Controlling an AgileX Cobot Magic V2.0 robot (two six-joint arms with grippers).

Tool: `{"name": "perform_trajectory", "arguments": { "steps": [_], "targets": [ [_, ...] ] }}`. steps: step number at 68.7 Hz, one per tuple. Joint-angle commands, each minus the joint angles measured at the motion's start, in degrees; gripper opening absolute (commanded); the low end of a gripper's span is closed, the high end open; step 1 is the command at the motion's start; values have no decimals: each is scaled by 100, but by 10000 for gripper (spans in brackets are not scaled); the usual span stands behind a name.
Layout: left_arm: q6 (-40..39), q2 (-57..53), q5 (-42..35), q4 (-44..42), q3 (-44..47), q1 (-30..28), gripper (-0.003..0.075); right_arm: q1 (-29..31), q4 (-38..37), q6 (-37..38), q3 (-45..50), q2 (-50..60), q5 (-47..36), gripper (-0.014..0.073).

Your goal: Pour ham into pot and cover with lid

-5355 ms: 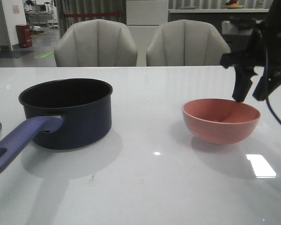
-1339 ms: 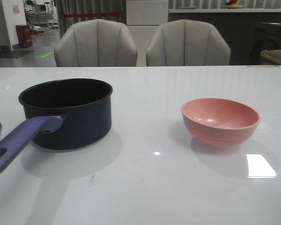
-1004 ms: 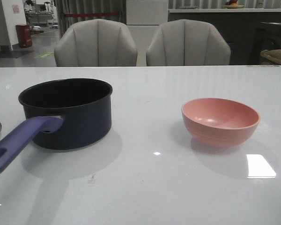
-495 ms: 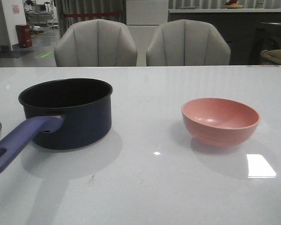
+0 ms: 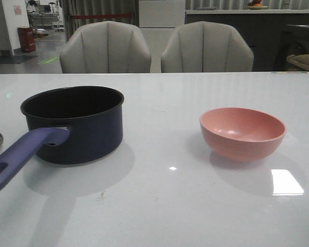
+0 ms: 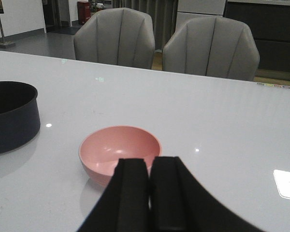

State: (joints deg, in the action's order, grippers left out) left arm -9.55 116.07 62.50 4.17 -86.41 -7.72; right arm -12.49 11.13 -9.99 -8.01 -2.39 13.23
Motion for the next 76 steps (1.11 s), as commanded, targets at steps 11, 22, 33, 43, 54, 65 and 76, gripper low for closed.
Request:
{"name": "perform_trajectory", "arguments": {
  "steps": [11, 22, 33, 43, 54, 65, 76],
  "targets": [
    [200, -366, -35, 60, -244, -6, 290, -6, 5, -68, -170, -61, -484, 160],
    [275, -569, -75, 60, -267, -6, 290, -6, 5, -68, -170, -61, -484, 160],
    [299, -785, -75, 60, -292, -6, 290, -6, 5, -68, -170, -61, -484, 160],
    [363, -1038, -87, 60, -302, 4, 290, -6, 5, -68, -170, -61, -484, 160],
    [515, -1317, -74, 60, -664, 196, 290, -6, 5, -68, -170, -61, -484, 160],
    [803, -1370, 257, 100, -1260, 778, 290, -6, 5, -68, -170, -61, -484, 160],
    [1072, -1310, 344, 125, -1719, 1722, 266, -6, 5, -68, -170, -61, -484, 160]
  ]
}}
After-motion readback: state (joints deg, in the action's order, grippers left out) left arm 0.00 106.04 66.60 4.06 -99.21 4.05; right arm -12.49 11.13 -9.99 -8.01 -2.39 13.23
